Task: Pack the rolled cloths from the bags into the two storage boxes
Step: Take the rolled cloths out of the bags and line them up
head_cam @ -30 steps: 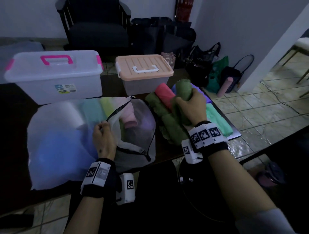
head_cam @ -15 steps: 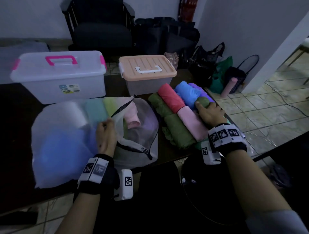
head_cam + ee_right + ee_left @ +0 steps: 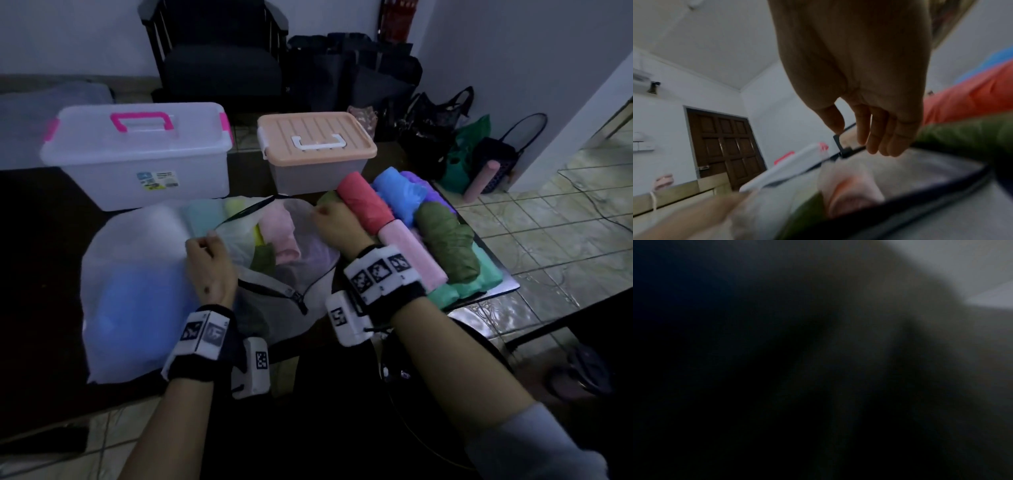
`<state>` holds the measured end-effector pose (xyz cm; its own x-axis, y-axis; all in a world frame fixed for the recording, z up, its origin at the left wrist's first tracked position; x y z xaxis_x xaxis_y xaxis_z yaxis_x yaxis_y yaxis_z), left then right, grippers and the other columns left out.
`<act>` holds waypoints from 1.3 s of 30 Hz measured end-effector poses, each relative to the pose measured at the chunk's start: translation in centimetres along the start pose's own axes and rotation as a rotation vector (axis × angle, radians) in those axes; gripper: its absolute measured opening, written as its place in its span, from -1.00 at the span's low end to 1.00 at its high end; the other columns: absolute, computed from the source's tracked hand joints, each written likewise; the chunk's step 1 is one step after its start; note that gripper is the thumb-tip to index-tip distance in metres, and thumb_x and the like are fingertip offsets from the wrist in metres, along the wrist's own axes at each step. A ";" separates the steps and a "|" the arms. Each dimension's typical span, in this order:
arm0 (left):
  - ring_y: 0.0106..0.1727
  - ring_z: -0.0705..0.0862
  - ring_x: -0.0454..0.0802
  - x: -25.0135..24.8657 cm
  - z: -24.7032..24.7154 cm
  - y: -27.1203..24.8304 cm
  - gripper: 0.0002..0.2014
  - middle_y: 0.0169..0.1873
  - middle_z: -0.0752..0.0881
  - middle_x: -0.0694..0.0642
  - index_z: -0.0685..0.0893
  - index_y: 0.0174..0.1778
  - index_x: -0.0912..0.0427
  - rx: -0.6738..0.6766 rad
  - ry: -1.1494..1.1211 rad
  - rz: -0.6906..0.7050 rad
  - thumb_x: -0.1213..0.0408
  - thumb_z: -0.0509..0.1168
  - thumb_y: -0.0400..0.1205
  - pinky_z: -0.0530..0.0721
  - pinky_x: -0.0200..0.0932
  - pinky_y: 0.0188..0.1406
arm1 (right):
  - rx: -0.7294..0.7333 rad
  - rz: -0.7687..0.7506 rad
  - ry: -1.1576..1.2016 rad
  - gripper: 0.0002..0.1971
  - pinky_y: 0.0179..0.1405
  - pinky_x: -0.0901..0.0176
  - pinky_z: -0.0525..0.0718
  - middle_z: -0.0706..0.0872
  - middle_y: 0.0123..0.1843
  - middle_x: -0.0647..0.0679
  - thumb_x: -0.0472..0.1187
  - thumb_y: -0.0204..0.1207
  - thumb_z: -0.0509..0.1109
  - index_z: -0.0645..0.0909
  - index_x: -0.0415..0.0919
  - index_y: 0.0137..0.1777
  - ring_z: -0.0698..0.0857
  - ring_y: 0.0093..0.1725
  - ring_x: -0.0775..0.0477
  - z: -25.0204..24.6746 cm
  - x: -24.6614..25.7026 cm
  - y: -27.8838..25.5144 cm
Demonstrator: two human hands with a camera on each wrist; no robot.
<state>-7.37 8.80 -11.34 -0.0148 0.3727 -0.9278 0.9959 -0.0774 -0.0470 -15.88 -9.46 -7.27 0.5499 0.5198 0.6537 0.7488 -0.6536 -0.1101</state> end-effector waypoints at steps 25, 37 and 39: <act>0.05 0.58 0.23 1.2 -0.5 0.5 -0.61 0.05 0.62 0.40 0.50 0.14 0.45 -0.022 -0.089 0.026 0.13 0.02 0.76 0.30 -0.21 -0.24 | 0.279 0.472 0.442 -0.44 0.00 -0.14 0.71 0.65 0.18 -0.29 -0.16 0.29 0.52 0.46 -0.24 0.28 0.66 0.17 -0.35 -2.6 -2.3 0.7; 0.16 0.55 0.35 0.9 -0.6 0.4 -0.62 0.18 0.59 0.46 0.47 0.21 0.43 -0.089 0.030 -0.007 0.15 -0.01 0.76 0.41 0.04 -0.05 | -0.155 0.123 -0.046 -0.54 0.12 0.12 0.50 0.62 0.17 -0.17 -0.13 0.52 0.38 0.46 -0.35 0.34 0.60 0.20 -0.15 -5.7 -3.2 -0.8; 0.17 0.54 0.39 0.9 -1.2 0.5 -0.59 0.20 0.57 0.50 0.45 0.22 0.43 -0.116 0.083 -0.021 0.12 -0.04 0.77 0.41 0.08 -0.02 | -0.226 0.045 -0.048 -0.56 0.17 0.16 0.42 0.59 0.15 -0.14 -0.13 0.52 0.37 0.43 -0.28 0.35 0.58 0.22 -0.13 -4.0 -2.8 -1.6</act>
<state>-6.75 10.25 -11.78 -0.0326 0.4487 -0.8931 0.9992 0.0368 -0.0180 -20.11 -12.02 -5.95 0.6018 0.5096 0.6149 0.6244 -0.7803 0.0356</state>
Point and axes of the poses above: each hand's wrist, its own y-axis towards the middle knuckle, its own z-axis out of the palm, x = y × z, the point moved 4 cm from there along y, towards the middle knuckle
